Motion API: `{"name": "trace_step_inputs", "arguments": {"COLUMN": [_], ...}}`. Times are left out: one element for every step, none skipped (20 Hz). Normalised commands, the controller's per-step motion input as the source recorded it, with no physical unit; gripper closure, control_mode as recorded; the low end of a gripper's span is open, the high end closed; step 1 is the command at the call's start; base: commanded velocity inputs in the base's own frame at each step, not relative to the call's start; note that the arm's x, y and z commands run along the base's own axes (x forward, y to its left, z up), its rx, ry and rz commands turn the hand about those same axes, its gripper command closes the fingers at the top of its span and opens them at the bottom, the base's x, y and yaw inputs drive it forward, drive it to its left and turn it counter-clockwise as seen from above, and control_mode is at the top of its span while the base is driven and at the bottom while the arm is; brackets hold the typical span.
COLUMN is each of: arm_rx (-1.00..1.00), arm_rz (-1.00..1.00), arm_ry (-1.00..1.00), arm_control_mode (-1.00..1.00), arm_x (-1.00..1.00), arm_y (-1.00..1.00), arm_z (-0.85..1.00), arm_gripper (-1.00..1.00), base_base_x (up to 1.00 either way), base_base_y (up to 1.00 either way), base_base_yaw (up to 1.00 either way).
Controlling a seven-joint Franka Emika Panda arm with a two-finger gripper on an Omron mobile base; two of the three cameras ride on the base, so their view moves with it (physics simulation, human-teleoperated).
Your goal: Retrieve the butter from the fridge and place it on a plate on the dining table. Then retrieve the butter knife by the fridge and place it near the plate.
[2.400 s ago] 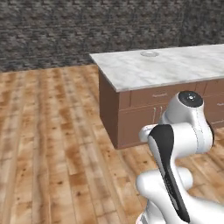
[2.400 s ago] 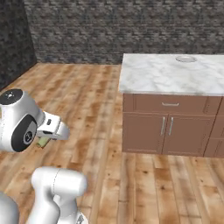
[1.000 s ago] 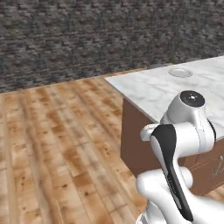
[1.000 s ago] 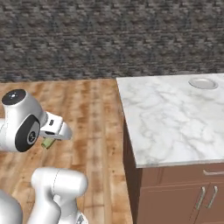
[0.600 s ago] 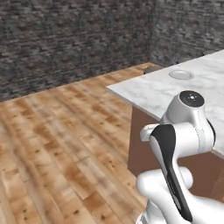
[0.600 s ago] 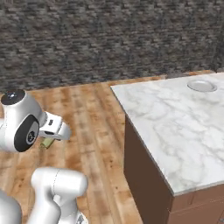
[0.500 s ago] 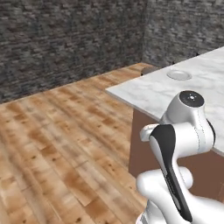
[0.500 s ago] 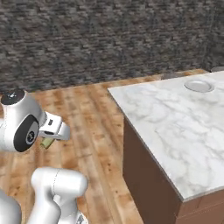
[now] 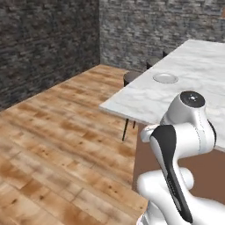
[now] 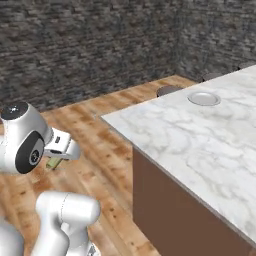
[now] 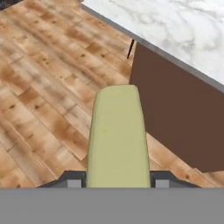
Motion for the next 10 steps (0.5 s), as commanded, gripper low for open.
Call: {"name": "trace_step_inputs", "arguments": {"arm_rx": [0.00,0.00,0.00,0.00,0.00,0.00,0.00,0.00,0.00,0.00], "arm_rz": [0.00,0.00,0.00,0.00,0.00,0.00,0.00,0.00,0.00,0.00], "arm_ry": [0.00,0.00,0.00,0.00,0.00,0.00,0.00,0.00,0.00,0.00], "arm_control_mode": [1.00,1.00,1.00,1.00,1.00,1.00,1.00,1.00,1.00,1.00], "arm_x": [0.00,0.00,0.00,0.00,0.00,0.00,0.00,0.00,0.00,0.00], "arm_y": [0.00,0.00,0.00,0.00,0.00,0.00,0.00,0.00,0.00,0.00], "arm_z": [0.00,0.00,0.00,0.00,0.00,0.00,0.00,0.00,0.00,0.00], "arm_gripper": [1.00,1.00,1.00,1.00,1.00,1.00,1.00,1.00,1.00,1.00], "base_base_x": [0.66,0.66,0.65,0.65,0.66,0.65,0.65,0.64,0.62,0.60], "base_base_y": [1.00,1.00,1.00,1.00,1.00,1.00,1.00,1.00,1.00,1.00], "base_base_yaw": [-0.54,-0.54,-0.53,-0.54,-0.53,-0.53,-0.53,-0.53,-0.53,-0.55]}}
